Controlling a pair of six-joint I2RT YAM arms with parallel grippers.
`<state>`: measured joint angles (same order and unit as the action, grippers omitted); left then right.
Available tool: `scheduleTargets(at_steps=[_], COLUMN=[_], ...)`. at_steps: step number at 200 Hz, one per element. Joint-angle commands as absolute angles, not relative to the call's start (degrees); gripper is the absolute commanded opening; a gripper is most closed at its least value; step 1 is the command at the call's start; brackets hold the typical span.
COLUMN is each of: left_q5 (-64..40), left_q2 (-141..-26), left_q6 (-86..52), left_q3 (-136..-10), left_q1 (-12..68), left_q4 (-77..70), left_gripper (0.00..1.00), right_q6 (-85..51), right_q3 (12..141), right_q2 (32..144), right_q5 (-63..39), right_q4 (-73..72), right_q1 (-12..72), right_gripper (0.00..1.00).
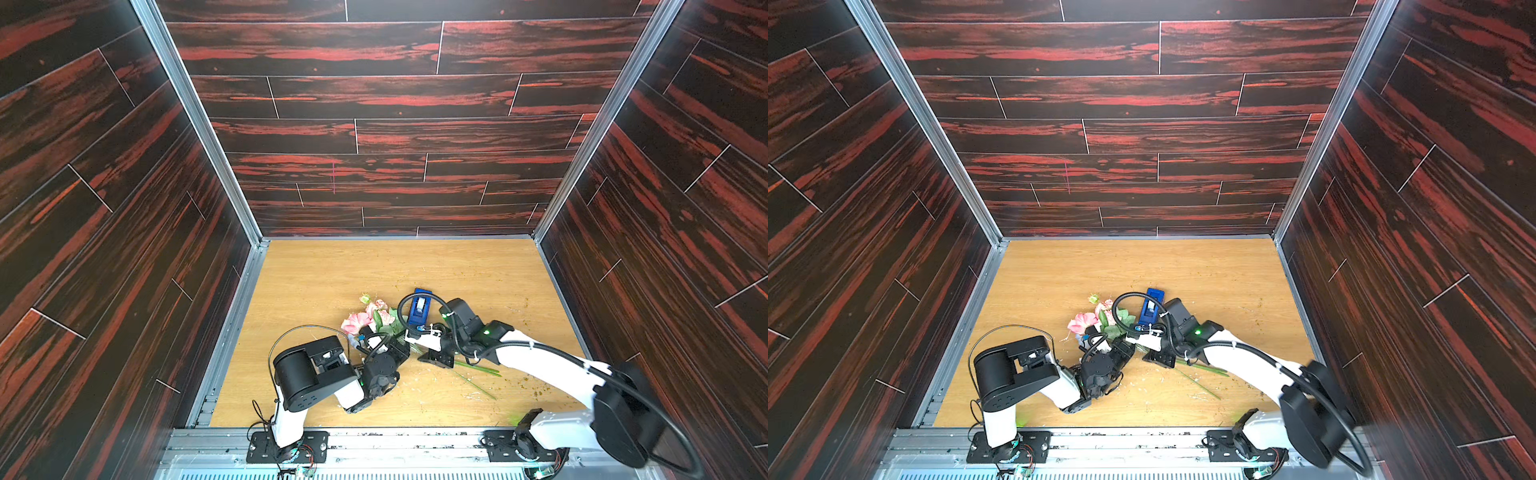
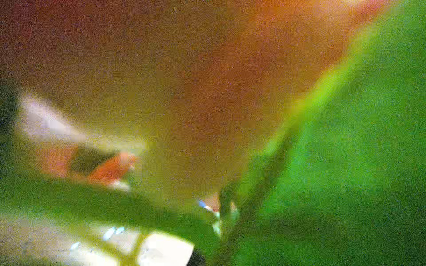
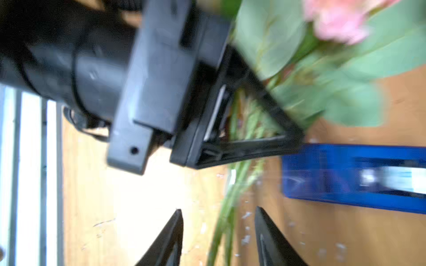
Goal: Wrap bouquets with tape
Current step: Wrap the tape around the bouquet.
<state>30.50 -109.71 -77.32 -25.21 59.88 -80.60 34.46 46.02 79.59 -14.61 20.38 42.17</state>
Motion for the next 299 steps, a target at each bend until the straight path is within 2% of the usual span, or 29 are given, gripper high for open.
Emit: scheduleTargets(at_steps=[1,35,51,72,82,100,107,139,149,175,221,237,249,266,280,299], left_q5=[30.7,31.0,31.0,31.2,31.2,32.4,33.0,34.2,34.2,33.7,34.4,34.3,33.3,32.0,37.2,43.5], left_q2=[-107.5,-107.2,-107.3,-107.4,-107.7,-108.4,-108.7,-107.0,-105.7,-101.9,-89.2,-80.4,-70.8,-53.4,-41.3,-28.7], left_q6=[-75.9,-75.8,-75.7,-75.8,-76.0,-78.5,-80.2,-80.6,-79.8,-79.7,-82.7,-81.9,-80.1,-75.5,-71.8,-66.1], left_q3=[-24.3,-23.9,-23.8,-24.0,-24.0,-23.3,-22.7,-20.2,-19.5,-16.3,-5.4,-3.8,-5.0,-11.4,-19.0,-19.4], left_q1=[59.9,59.9,59.9,59.9,60.0,59.9,59.9,59.9,59.9,59.9,59.9,59.9,59.9,59.9,60.0,59.4], left_q4=[-80.9,-80.9,-80.9,-80.9,-80.9,-80.9,-80.9,-80.9,-80.8,-80.8,-77.6,-70.3,-58.5,-28.3,-2.0,6.6], left_gripper=[0.0,0.0,0.0,0.0,0.02,0.33,0.41,0.53,0.61,0.67,0.67,0.67,0.67,0.67,0.69,0.72], right_q6=[35.6,35.4,35.5,34.7,33.8,32.4,32.3,31.9,32.2,32.6,34.4,34.5,34.9,35.5,35.8,36.8], right_q3=[46.7,46.7,46.9,47.1,46.6,44.7,43.6,39.9,39.0,37.2,34.9,34.5,34.1,33.3,32.7,32.0], right_q2=[82.6,84.6,85.6,86.2,85.9,84.3,83.4,79.9,79.3,78.7,79.4,79.5,79.4,79.5,80.0,81.3], right_q5=[-19.5,-19.5,-21.1,-19.4,-17.3,-13.1,-10.7,-2.2,0.5,6.2,12.8,13.5,13.8,14.5,15.1,16.8], right_q4=[22.4,22.3,22.7,22.0,20.7,16.7,14.7,8.6,7.1,3.8,-1.2,-2.0,-2.2,-2.8,-3.8,-5.7], right_q1=[41.1,39.6,39.1,39.2,39.2,40.0,40.7,43.8,45.0,47.8,51.0,51.1,51.2,51.4,51.8,52.8], right_gripper=[0.52,0.45,0.3,0.0,0.0,0.0,0.0,0.0,0.0,0.0,0.0,0.0,0.0,0.0,0.0,0.0])
